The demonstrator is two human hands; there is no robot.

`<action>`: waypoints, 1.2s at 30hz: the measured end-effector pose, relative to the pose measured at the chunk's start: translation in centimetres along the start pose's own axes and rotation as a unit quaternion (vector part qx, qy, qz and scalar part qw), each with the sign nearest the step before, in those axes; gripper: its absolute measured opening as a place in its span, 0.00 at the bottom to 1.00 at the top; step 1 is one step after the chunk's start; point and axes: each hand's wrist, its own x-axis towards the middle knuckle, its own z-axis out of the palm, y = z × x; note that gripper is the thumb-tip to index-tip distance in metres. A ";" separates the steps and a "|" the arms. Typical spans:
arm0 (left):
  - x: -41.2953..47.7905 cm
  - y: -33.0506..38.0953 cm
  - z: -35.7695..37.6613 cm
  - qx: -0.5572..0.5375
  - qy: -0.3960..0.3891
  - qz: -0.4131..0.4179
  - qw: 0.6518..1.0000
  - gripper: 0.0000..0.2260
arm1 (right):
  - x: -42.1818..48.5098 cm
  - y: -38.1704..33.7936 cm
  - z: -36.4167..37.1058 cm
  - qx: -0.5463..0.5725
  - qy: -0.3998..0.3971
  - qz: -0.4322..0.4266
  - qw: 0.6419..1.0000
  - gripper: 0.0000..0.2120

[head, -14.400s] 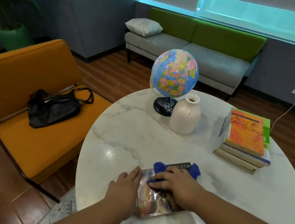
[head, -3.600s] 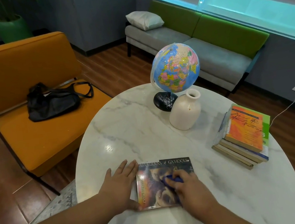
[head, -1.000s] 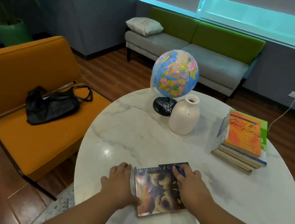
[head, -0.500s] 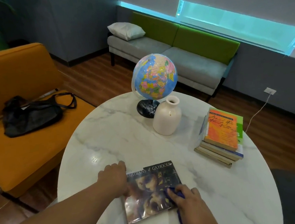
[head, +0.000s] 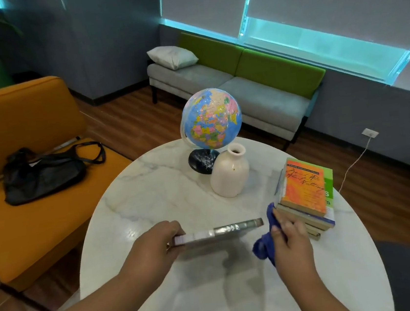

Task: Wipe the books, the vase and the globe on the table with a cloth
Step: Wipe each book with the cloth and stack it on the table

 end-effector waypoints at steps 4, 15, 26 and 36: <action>-1.6 -1.6 0.5 0.092 -0.046 0.032 0.994 0.03 | 0.4 0.0 1.3 -0.085 -0.096 -0.016 0.992 0.15; -3.7 -3.5 4.0 0.163 -0.146 0.044 0.975 0.09 | -5.7 -2.4 7.7 -0.234 -0.366 -0.199 0.879 0.19; -3.6 -4.5 4.6 0.202 -0.178 0.051 0.962 0.08 | -2.9 0.7 10.1 -0.260 -0.401 -0.173 0.861 0.12; -3.4 -5.4 4.8 0.210 -0.184 0.037 0.959 0.12 | 1.7 1.0 9.4 -0.354 -0.305 -0.089 0.880 0.26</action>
